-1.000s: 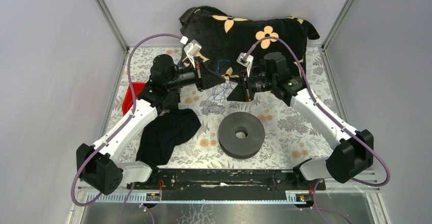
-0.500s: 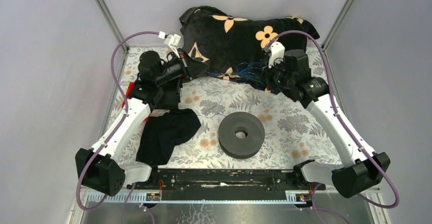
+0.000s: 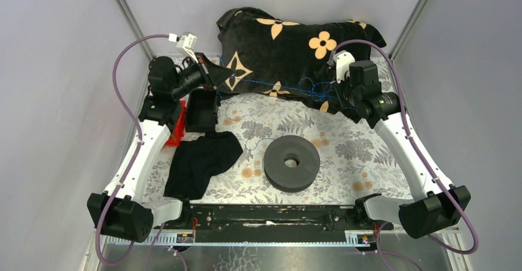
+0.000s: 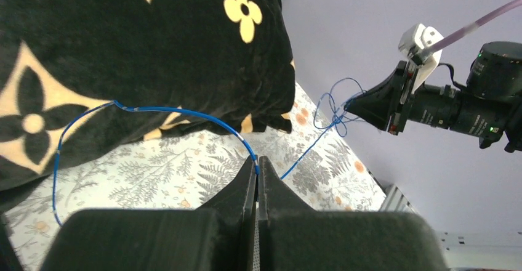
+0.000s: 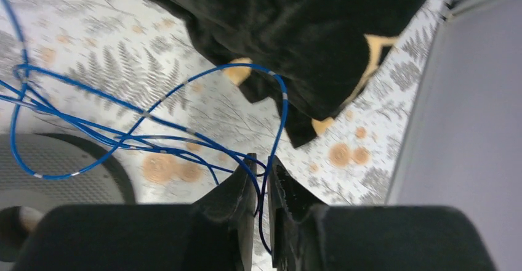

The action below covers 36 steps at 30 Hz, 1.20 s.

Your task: Wrap the cables

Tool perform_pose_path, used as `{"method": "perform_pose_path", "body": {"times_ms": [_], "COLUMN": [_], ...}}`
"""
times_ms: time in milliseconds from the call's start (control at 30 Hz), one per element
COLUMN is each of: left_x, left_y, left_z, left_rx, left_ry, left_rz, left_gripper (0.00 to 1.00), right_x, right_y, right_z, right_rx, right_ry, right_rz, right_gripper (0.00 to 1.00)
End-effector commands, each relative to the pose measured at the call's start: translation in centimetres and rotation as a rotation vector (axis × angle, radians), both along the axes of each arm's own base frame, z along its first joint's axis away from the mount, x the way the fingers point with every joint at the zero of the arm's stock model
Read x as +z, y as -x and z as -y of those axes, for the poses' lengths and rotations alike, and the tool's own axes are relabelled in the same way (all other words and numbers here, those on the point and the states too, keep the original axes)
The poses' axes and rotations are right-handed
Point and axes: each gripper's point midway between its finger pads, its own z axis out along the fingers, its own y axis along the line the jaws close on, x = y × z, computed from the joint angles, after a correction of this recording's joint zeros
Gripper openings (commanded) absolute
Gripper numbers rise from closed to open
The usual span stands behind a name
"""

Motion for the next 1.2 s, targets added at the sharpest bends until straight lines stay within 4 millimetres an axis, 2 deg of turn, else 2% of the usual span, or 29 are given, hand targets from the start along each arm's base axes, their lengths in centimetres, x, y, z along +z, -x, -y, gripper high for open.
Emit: {"method": "perform_pose_path", "body": {"times_ms": [0,100,167,300,433,500,533,600,733,833,933,1167], "left_x": [4.1,4.6,4.5,4.0,4.6,4.9,5.0,5.1,4.7,4.3,4.3,6.4], "left_y": [-0.1,0.3,0.7,0.9,1.7,2.1,2.5,3.0,3.7,4.4,5.1,6.5], "left_z": [-2.5,-2.0,-1.3,-0.2,0.6,1.1,1.6,2.3,3.9,4.9,5.5,6.3], "left_rx": [0.107,0.073,0.026,-0.027,-0.081,-0.102,-0.122,-0.148,-0.197,-0.241,-0.274,-0.345], "left_ry": [-0.050,-0.050,-0.041,-0.049,-0.037,-0.033,-0.031,-0.027,-0.027,-0.010,0.021,0.106], "left_rz": [0.124,0.137,0.125,0.106,0.113,0.118,0.119,0.120,0.113,0.092,0.077,0.046], "left_gripper": [0.00,0.00,0.00,0.00,0.00,0.00,0.00,0.00,0.00,0.00,0.00,0.00], "right_x": [-2.0,-3.3,-3.7,-3.2,-2.5,-2.5,-2.5,-3.3,-4.0,-2.7,-0.9,0.6], "right_y": [1.2,1.7,2.2,3.1,4.2,5.3,6.3,8.3,9.3,8.2,6.7,3.4], "right_z": [5.3,5.5,4.2,1.1,-1.2,-2.5,-3.5,-4.3,-5.4,-7.4,-10.2,-16.4], "right_rx": [-0.104,-0.099,-0.053,0.055,0.180,0.271,0.343,0.463,0.577,0.603,0.659,0.783], "right_ry": [0.239,0.254,0.194,0.062,-0.012,-0.052,-0.087,-0.097,-0.125,-0.223,-0.367,-0.695], "right_rz": [-0.097,-0.156,-0.197,-0.266,-0.314,-0.361,-0.404,-0.491,-0.508,-0.411,-0.291,-0.120], "right_gripper": [0.21,0.31,0.43,0.75,0.94,0.99,1.00,0.99,0.99,1.00,0.98,0.95]}}
